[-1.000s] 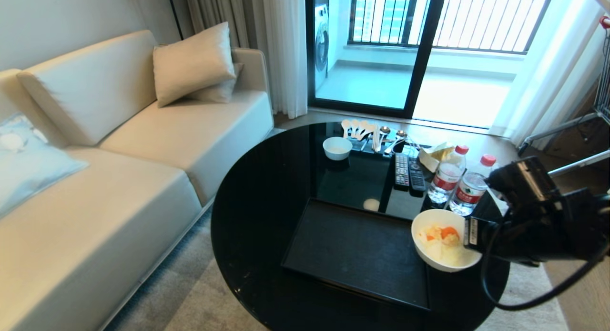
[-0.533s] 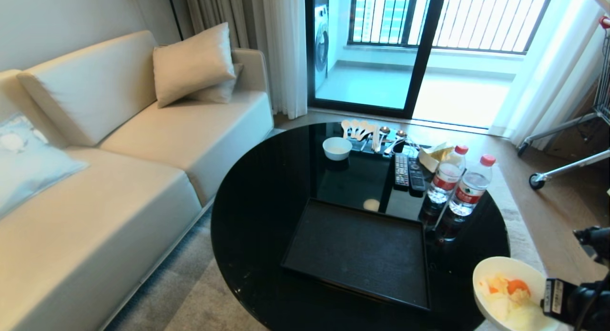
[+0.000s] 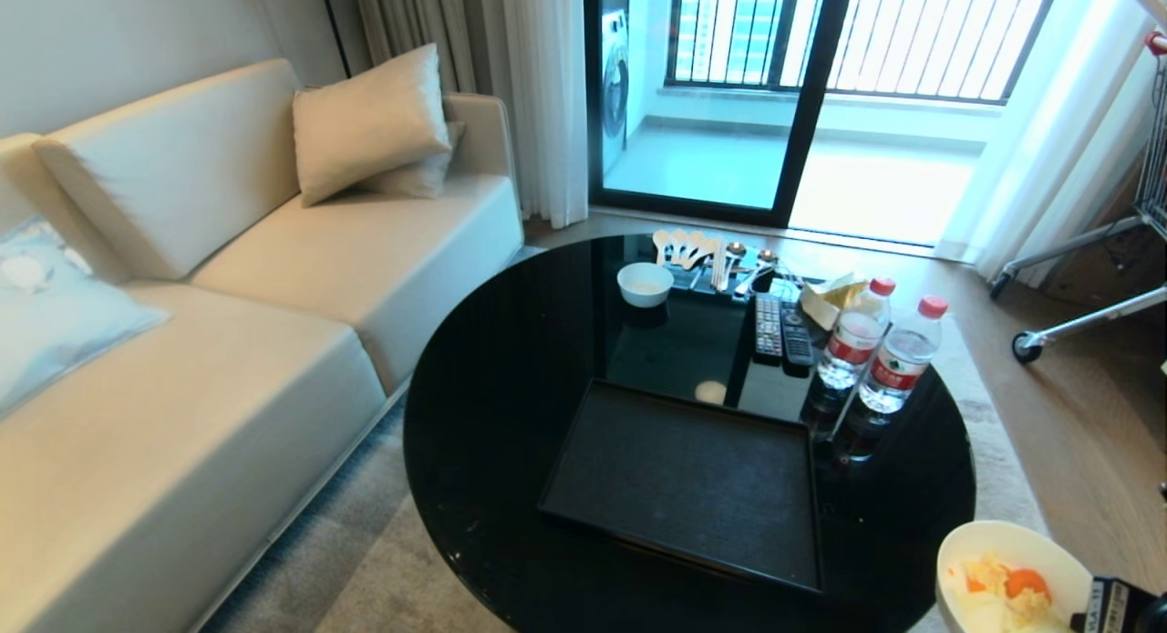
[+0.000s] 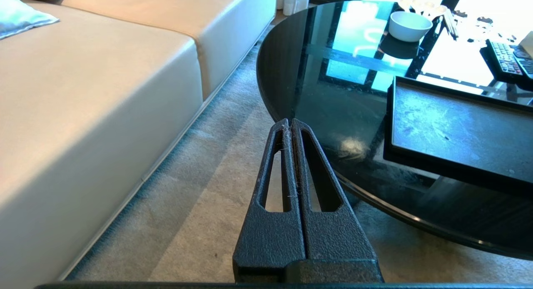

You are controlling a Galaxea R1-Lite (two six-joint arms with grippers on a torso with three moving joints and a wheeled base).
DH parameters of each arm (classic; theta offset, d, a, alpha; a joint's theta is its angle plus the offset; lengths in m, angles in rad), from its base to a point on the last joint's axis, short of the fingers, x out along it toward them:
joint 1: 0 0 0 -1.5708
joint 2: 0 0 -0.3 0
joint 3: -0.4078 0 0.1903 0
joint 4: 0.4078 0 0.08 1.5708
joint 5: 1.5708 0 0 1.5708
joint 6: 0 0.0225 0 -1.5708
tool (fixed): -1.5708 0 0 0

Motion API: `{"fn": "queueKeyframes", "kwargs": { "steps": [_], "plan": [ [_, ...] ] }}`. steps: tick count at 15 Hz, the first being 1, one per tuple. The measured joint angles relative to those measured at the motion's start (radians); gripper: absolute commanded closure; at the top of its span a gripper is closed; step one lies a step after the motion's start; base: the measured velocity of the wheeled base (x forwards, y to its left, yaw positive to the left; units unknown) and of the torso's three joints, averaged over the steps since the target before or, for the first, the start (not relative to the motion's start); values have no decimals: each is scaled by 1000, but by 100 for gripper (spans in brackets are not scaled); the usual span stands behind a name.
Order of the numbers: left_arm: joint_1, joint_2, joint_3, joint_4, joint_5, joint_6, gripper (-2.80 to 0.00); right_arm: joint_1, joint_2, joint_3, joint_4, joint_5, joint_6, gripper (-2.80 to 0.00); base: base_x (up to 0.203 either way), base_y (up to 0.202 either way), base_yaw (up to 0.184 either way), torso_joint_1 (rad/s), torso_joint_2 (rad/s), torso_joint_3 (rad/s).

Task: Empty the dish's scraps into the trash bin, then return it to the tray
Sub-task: Move the bowl over the trash can

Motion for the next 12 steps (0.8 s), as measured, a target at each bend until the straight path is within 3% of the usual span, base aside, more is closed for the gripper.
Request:
{"fn": "queueKeyframes", "kwargs": {
  "steps": [5, 12],
  "plan": [
    [0, 0, 0, 0, 0, 0, 0, 0, -12, 3, 2, -1, 0, 0, -17, 0, -1, 2, 0, 0],
    [0, 0, 0, 0, 0, -2, 0, 1, -17, 5, 3, -1, 0, 0, -181, 0, -1, 3, 3, 2]
  ]
}}
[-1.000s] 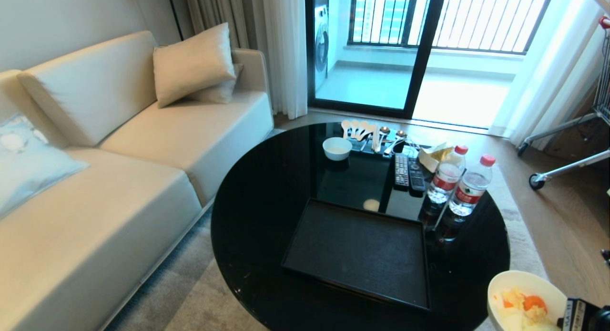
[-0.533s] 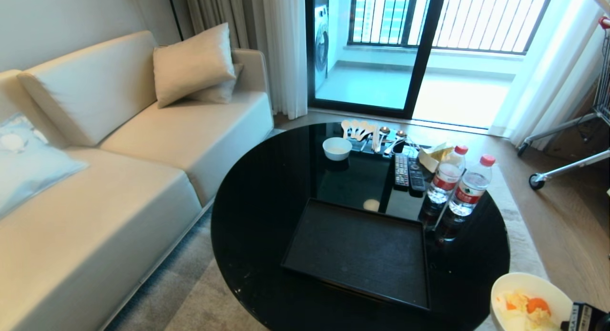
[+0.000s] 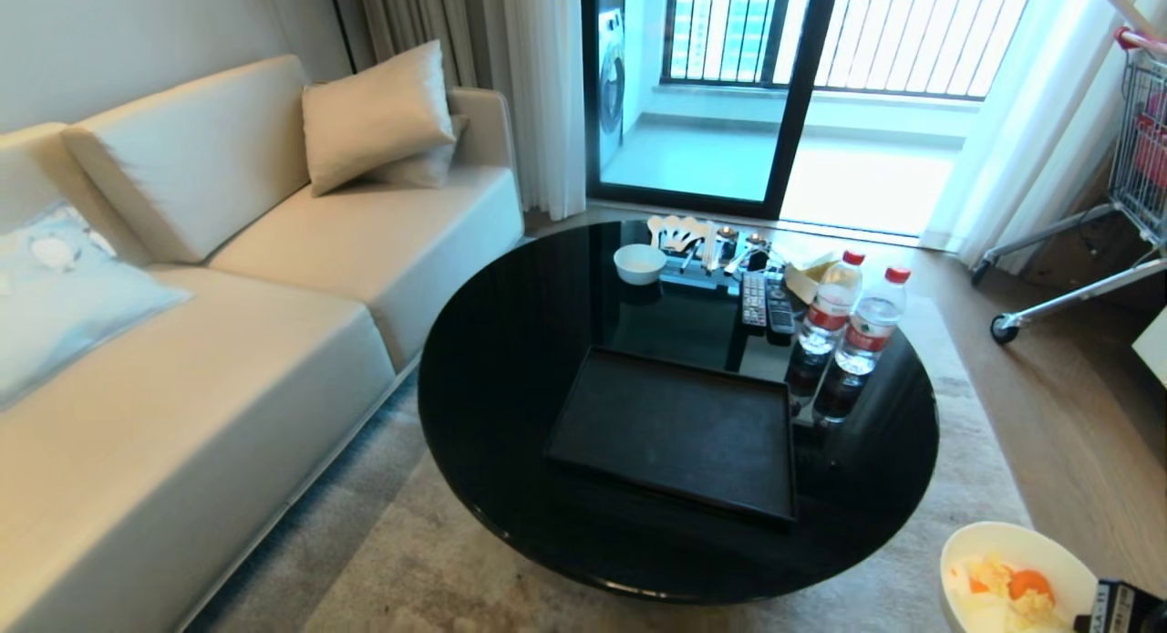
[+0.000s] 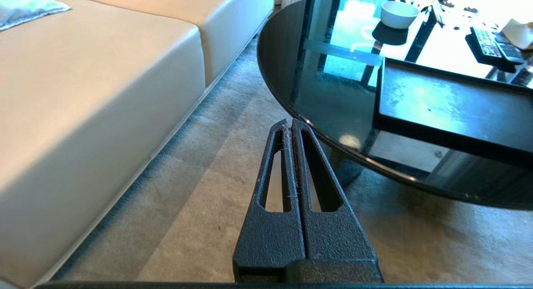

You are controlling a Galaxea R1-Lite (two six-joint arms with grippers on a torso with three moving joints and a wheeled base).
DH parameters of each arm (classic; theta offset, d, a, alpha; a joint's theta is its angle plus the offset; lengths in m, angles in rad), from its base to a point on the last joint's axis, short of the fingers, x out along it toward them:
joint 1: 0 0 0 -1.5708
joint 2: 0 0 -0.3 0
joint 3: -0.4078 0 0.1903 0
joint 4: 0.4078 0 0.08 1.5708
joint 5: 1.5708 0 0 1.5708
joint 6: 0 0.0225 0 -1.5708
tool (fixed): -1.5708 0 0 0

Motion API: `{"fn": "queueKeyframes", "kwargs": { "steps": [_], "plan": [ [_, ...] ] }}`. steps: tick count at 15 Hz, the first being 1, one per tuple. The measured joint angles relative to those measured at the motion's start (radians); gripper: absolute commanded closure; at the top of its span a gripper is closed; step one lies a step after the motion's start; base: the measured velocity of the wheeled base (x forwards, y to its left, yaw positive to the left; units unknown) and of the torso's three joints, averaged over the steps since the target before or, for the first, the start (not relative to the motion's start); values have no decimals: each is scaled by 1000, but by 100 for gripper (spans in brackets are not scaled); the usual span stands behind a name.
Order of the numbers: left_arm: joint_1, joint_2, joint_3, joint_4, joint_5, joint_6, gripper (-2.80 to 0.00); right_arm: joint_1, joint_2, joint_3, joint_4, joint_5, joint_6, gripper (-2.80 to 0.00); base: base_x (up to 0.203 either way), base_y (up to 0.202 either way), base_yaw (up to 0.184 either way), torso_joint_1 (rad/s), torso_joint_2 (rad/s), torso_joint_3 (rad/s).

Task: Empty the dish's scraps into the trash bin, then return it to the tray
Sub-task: Move the bowl over the trash can

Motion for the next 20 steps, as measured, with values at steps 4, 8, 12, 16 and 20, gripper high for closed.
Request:
{"fn": "queueKeyframes", "kwargs": {
  "steps": [4, 8, 12, 16, 20],
  "plan": [
    [0, 0, 0, 0, 0, 0, 0, 0, -7, 13, -1, 0, -1, 0, -186, 0, -1, 3, 1, 1],
    [0, 0, 0, 0, 1, 0, 0, 0, -11, 13, 0, -1, -3, 0, -92, 0, -2, -3, 2, 2],
    [0, 0, 0, 0, 0, 0, 0, 0, -20, 11, -2, -2, -5, 0, 0, 0, 0, 0, 0, 0],
    [0, 0, 0, 0, 0, 0, 0, -3, -23, 7, -8, -2, -5, 0, 0, 0, 0, 0, 0, 0],
    [0, 0, 0, 0, 0, -1, 0, -3, -28, 6, -7, -3, -6, 0, 0, 0, 0, 0, 0, 0]
  ]
}}
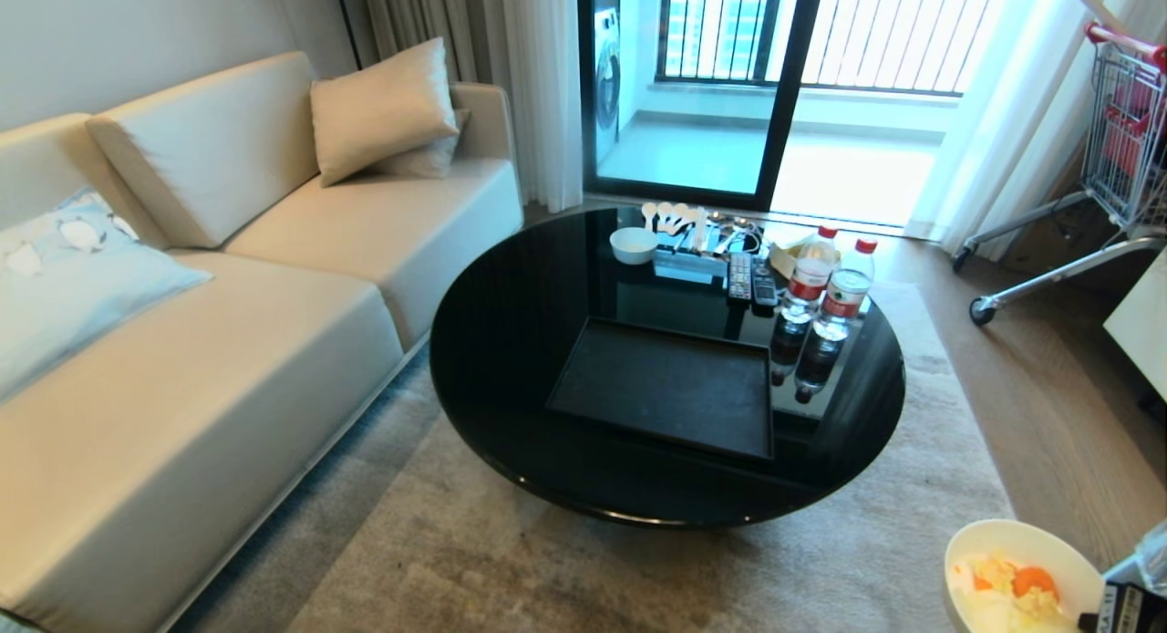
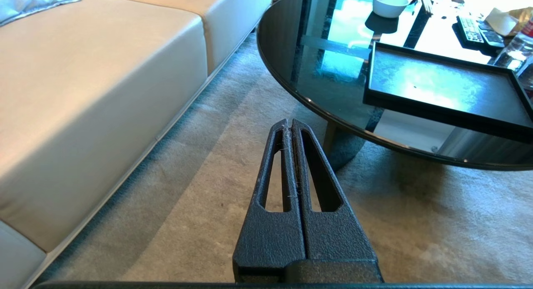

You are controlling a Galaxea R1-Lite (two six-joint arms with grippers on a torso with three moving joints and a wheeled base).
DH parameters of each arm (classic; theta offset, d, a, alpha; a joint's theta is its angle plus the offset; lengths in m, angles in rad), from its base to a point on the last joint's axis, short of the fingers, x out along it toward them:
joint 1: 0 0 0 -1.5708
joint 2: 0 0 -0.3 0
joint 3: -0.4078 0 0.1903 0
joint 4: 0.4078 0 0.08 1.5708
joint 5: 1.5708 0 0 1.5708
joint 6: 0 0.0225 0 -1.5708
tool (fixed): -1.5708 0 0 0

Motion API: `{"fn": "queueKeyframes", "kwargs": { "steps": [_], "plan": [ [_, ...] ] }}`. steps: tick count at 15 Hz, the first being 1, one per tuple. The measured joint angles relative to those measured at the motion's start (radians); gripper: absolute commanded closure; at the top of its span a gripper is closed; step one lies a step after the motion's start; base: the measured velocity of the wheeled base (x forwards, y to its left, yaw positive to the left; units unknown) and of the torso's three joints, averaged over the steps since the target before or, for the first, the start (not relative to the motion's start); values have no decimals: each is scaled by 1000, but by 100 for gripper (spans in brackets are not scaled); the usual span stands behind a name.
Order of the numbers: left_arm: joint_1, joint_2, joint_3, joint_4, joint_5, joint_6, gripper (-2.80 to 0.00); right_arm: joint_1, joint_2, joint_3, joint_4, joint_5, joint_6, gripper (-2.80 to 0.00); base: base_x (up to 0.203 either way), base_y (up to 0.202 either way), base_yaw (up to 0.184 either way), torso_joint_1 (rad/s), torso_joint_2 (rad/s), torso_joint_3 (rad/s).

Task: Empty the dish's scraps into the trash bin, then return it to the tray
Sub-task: Move the bowl over the trash can

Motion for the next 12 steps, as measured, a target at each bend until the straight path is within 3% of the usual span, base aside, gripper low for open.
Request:
{"fn": "queueKeyframes", "kwargs": {
  "steps": [9, 12],
  "plan": [
    [0, 0, 0, 1, 0, 0, 0, 0, 1, 6, 1, 1, 1, 0, 0, 0, 0, 0, 0, 0],
    [0, 0, 0, 0, 0, 0, 0, 0, 2, 6, 3, -1, 1, 0, 5, 10, -129, 6, 3, 1]
  ]
}}
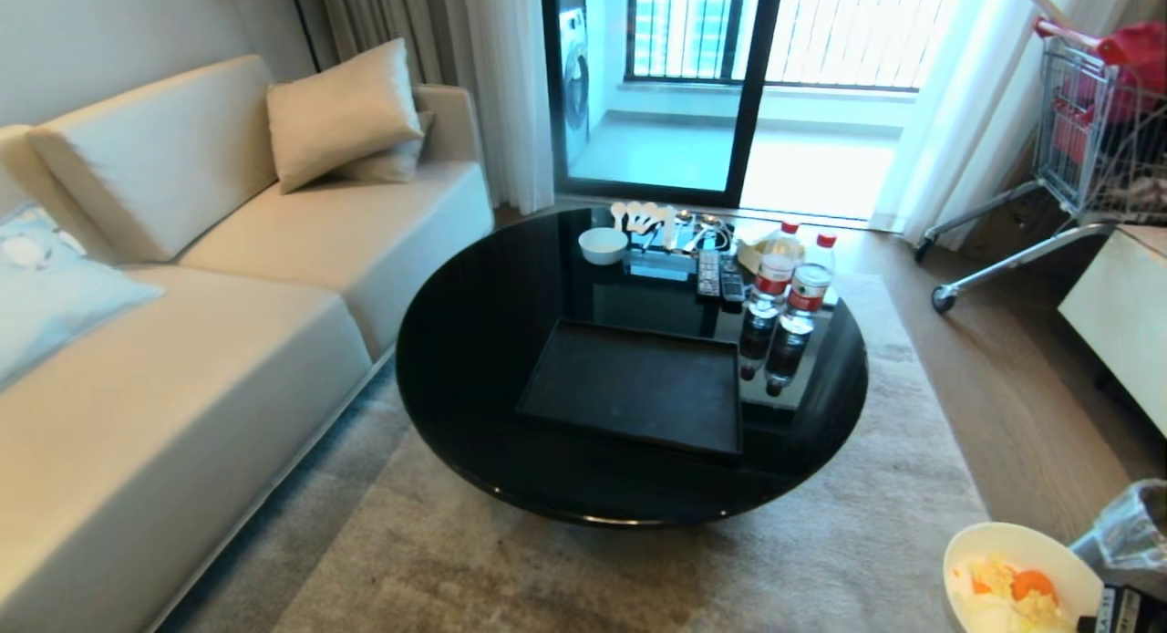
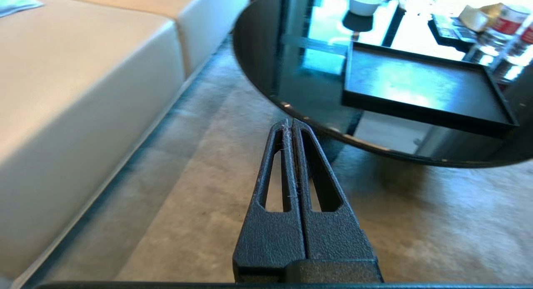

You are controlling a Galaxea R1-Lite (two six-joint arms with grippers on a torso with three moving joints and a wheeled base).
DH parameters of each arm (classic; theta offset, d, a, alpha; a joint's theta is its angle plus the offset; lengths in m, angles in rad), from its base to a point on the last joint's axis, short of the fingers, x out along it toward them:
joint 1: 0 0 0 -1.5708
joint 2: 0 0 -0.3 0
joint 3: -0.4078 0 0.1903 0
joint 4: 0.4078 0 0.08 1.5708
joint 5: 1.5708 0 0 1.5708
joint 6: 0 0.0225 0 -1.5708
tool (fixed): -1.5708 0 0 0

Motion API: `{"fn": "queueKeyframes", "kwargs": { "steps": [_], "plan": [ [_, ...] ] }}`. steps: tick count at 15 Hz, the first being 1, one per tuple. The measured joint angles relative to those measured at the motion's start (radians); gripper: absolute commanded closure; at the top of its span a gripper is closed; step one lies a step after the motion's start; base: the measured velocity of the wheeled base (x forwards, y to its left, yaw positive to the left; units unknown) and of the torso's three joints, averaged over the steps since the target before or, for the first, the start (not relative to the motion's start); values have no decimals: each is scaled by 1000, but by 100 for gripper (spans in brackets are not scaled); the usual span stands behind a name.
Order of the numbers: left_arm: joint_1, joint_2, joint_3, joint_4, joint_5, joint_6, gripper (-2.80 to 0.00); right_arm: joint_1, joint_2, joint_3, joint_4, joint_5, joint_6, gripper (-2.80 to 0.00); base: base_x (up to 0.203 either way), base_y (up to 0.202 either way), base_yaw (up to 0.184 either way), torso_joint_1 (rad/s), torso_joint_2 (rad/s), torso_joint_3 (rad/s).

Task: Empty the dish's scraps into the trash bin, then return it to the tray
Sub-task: Move the bowl over the trash can

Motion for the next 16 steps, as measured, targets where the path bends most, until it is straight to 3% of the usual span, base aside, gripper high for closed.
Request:
{"fn": "queueKeyframes", "kwargs": {
  "steps": [16],
  "plan": [
    [0, 0, 0, 0, 0, 0, 0, -1, -8, 6, 3, -43, 13, 0, 1, 10, -168, 2, 3, 1]
  ]
}}
